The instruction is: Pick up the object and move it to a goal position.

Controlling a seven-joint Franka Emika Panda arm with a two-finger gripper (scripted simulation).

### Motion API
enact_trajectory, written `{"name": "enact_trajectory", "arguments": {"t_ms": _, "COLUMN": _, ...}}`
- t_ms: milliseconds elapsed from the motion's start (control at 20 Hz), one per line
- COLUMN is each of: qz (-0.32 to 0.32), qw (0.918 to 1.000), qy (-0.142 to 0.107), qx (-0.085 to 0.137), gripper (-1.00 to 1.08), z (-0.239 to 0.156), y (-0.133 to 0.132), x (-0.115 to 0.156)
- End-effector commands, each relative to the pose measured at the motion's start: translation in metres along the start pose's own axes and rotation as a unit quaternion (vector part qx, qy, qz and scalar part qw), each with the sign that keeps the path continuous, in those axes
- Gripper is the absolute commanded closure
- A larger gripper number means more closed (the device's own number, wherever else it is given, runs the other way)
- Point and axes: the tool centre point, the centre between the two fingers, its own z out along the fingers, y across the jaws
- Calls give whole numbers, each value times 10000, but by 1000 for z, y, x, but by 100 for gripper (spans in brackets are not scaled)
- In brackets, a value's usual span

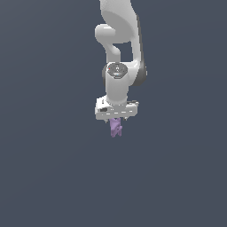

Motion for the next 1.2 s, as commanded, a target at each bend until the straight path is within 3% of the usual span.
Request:
{"name": "enact_trajectory", "arguments": {"t_ms": 0, "qz": 0, "qw": 10000, "qy": -2, "qx": 0, "gripper": -92, "z": 4, "y": 0, "x": 0}}
{"name": "enact_trajectory", "arguments": {"t_ms": 700, "qz": -21, "qw": 10000, "qy": 4, "qx": -3, "gripper": -92, "z": 50, "y": -1, "x": -1}}
{"name": "enact_trajectory", "arguments": {"t_ms": 750, "qz": -21, "qw": 10000, "qy": 4, "qx": -3, "gripper": 108, "z": 50, "y": -1, "x": -1}}
{"name": "enact_trajectory", "arguments": {"t_ms": 1150, "qz": -21, "qw": 10000, "qy": 4, "qx": -3, "gripper": 108, "z": 50, "y": -1, "x": -1}}
